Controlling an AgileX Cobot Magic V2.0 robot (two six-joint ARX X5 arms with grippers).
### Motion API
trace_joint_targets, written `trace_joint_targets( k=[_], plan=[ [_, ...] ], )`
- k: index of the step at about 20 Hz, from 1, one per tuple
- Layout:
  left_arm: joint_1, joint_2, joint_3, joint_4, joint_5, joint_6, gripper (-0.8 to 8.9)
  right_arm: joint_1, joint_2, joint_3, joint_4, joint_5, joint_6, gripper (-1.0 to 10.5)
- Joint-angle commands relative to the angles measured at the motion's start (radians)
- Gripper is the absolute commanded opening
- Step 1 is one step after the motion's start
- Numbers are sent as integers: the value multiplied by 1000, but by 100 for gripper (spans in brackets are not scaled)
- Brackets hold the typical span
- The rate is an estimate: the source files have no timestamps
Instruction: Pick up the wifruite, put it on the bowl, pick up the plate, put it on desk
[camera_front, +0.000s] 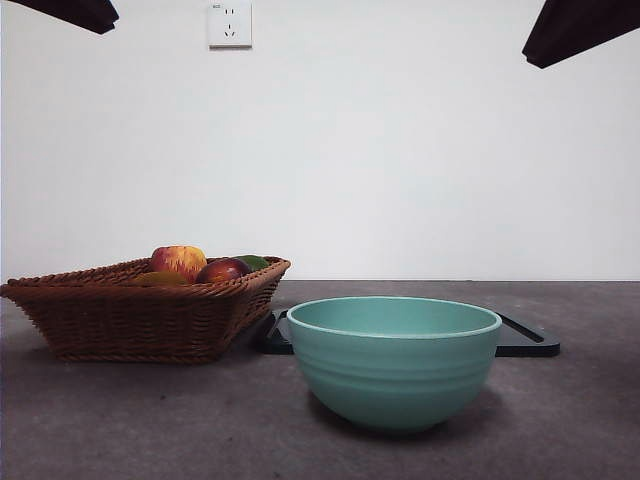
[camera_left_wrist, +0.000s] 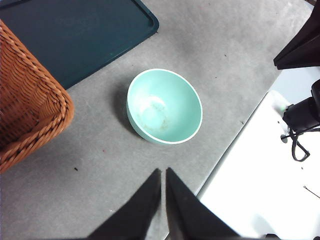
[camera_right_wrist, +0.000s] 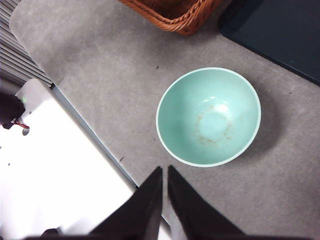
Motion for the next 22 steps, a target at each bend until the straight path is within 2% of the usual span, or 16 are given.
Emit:
trace_joint_targets(
  k=[1, 11, 14, 20, 22],
  plan=[
    [-4, 8, 10, 4, 2, 16, 10, 10, 8, 18, 13, -3, -12, 6],
    [-4, 8, 10, 5, 2, 16, 10, 10, 8, 18, 31, -3, -12, 6],
    [6, -5, 11, 11, -6, 82, 10, 10, 8, 18, 31, -3, -12, 6],
    [33, -86, 11, -5, -6, 93, 10, 10, 8, 18, 31, -3, -12, 6],
    [88, -151, -5, 110, -21, 173, 10, 10, 8, 18, 31, -3, -12, 6]
  ],
)
